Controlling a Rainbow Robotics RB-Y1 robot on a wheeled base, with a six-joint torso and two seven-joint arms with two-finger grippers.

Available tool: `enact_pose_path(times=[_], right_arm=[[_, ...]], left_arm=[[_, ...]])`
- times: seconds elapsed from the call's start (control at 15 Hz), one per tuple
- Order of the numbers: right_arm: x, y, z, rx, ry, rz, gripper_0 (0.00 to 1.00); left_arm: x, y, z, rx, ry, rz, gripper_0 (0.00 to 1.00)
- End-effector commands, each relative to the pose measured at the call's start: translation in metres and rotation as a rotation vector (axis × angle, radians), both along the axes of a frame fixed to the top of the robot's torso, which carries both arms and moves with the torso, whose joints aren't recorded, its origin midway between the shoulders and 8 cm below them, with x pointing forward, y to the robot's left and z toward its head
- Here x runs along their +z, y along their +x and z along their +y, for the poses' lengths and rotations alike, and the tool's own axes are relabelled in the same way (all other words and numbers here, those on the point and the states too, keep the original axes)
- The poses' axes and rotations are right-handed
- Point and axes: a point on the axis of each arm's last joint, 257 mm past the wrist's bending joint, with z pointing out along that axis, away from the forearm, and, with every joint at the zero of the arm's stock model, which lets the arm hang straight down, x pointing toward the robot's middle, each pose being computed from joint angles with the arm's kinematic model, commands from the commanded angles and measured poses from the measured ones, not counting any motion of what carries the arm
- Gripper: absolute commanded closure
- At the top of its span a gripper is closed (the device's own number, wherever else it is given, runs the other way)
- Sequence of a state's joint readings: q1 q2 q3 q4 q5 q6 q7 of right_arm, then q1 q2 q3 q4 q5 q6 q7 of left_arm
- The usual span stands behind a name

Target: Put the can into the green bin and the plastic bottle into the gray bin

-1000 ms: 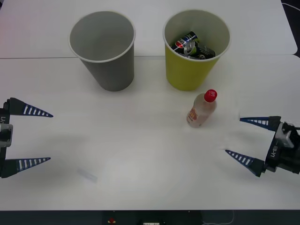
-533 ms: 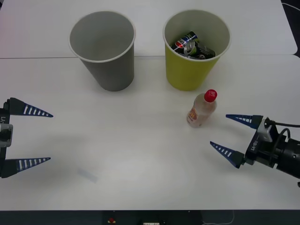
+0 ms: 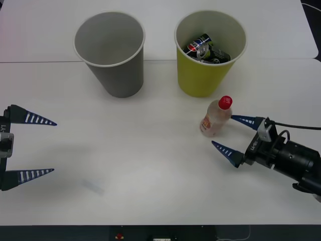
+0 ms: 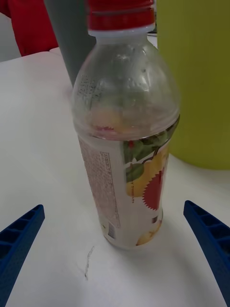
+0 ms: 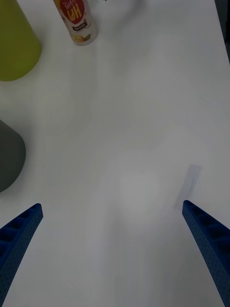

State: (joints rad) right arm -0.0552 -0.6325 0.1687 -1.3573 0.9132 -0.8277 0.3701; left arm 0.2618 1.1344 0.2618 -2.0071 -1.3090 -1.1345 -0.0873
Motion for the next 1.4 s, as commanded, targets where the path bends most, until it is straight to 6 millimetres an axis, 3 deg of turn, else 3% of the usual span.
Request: enact_pose_path(times=[0.07, 0.4, 0.73, 0.87, 1.4], right_arm=[[-0.002, 0.016, 0.011, -0.015, 0.013, -0.006, 0.00], [0.001, 0.042, 0.031, -0.040, 0.015, -0.026, 0.00], [0.002, 0.047, 0.043, -0.031, 0.008, -0.035, 0.00], [0.003, 0.047, 0.044, -0.028, 0.009, -0.035, 1.00], [0.004, 0.045, 0.046, -0.013, 0.006, -0.034, 1.00]], left_arm=[[0.000, 0.000, 0.000, 0.000, 0.000, 0.000, 0.00], [0.000, 0.000, 0.000, 0.000, 0.000, 0.000, 0.00], [0.000, 0.000, 0.000, 0.000, 0.000, 0.000, 0.00], [0.000, 0.000, 0.000, 0.000, 0.000, 0.000, 0.00], [0.000, 0.000, 0.000, 0.000, 0.000, 0.000, 0.00]])
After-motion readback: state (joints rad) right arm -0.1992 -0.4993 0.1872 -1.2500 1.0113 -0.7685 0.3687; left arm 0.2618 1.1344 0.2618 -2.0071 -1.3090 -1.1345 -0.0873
